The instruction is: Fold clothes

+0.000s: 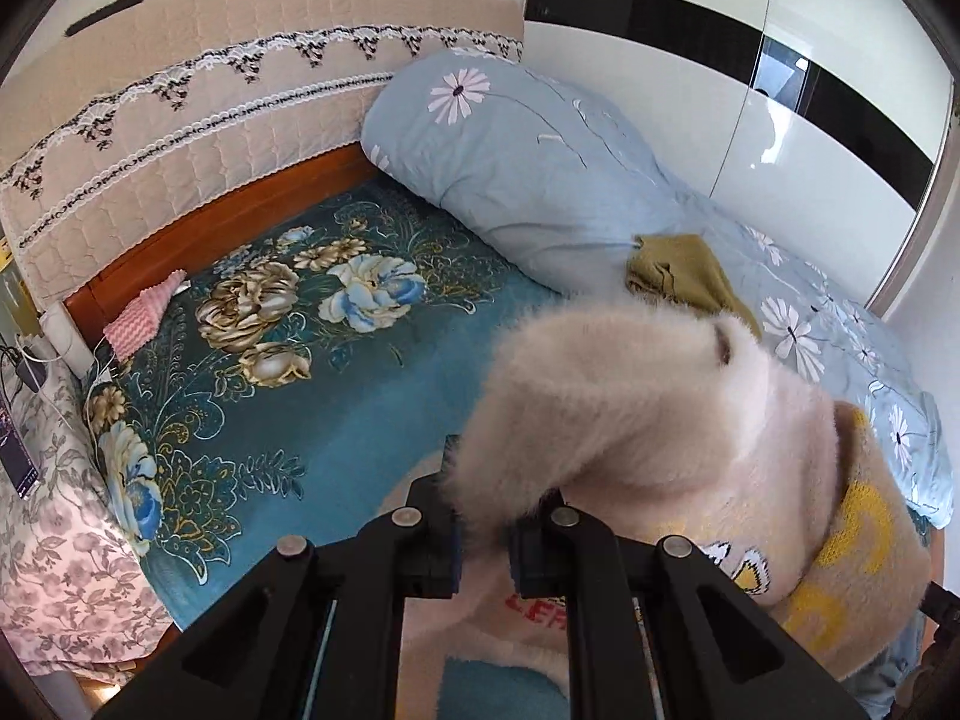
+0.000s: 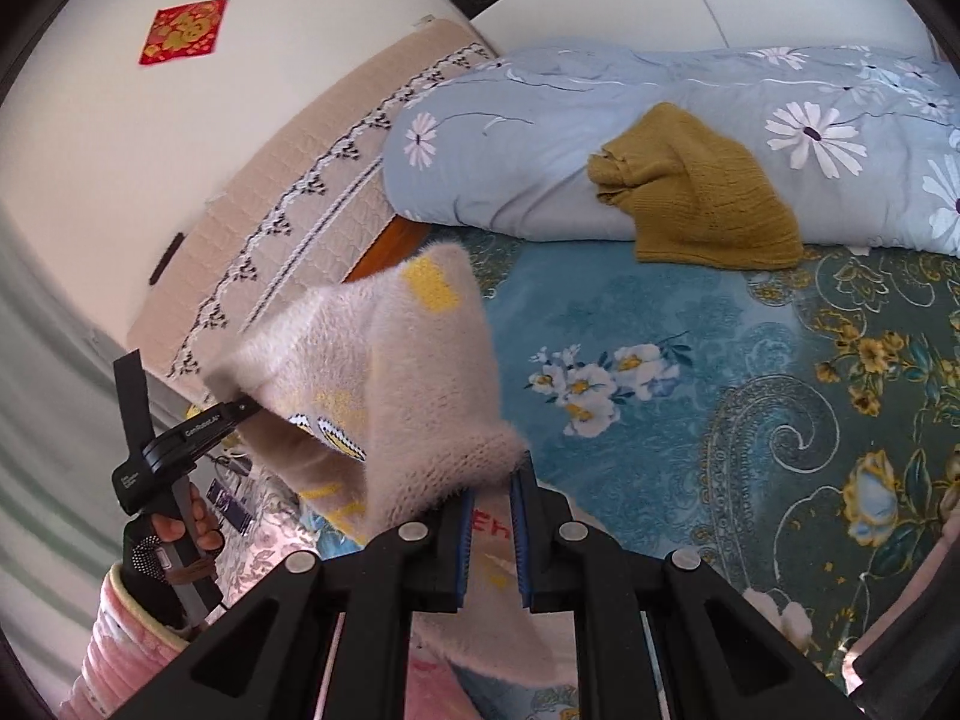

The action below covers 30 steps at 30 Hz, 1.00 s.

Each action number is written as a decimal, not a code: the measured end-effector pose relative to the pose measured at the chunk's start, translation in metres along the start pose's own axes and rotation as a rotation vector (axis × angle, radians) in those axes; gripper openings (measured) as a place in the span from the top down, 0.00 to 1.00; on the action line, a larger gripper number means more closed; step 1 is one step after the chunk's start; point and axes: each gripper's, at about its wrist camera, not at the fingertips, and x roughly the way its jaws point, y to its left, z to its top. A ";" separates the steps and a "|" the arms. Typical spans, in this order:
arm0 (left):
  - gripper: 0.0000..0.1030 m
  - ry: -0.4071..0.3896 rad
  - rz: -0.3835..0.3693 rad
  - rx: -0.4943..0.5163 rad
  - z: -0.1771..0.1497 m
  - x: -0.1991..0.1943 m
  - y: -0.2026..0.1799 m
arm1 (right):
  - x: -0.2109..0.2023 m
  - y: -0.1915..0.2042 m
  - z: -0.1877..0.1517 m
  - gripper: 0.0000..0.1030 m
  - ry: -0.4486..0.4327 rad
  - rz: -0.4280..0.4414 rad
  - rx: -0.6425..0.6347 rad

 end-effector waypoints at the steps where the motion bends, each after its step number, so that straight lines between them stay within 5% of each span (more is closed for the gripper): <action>1: 0.89 0.015 -0.003 0.004 0.001 0.012 -0.005 | 0.006 -0.009 0.003 0.88 -0.002 -0.010 0.015; 17: 0.88 0.298 -0.016 0.026 -0.025 0.169 -0.049 | 0.115 -0.142 0.025 0.88 0.067 -0.163 0.300; 22: 0.79 0.312 -0.063 -0.005 -0.022 0.186 -0.048 | 0.133 -0.165 0.034 0.88 0.064 -0.202 0.363; 24: 0.65 0.324 -0.071 -0.011 -0.016 0.190 -0.048 | 0.138 -0.171 0.039 0.88 0.059 -0.221 0.380; 30: 0.49 0.336 -0.183 -0.095 -0.012 0.180 -0.029 | 0.145 -0.185 0.050 0.88 0.031 -0.283 0.412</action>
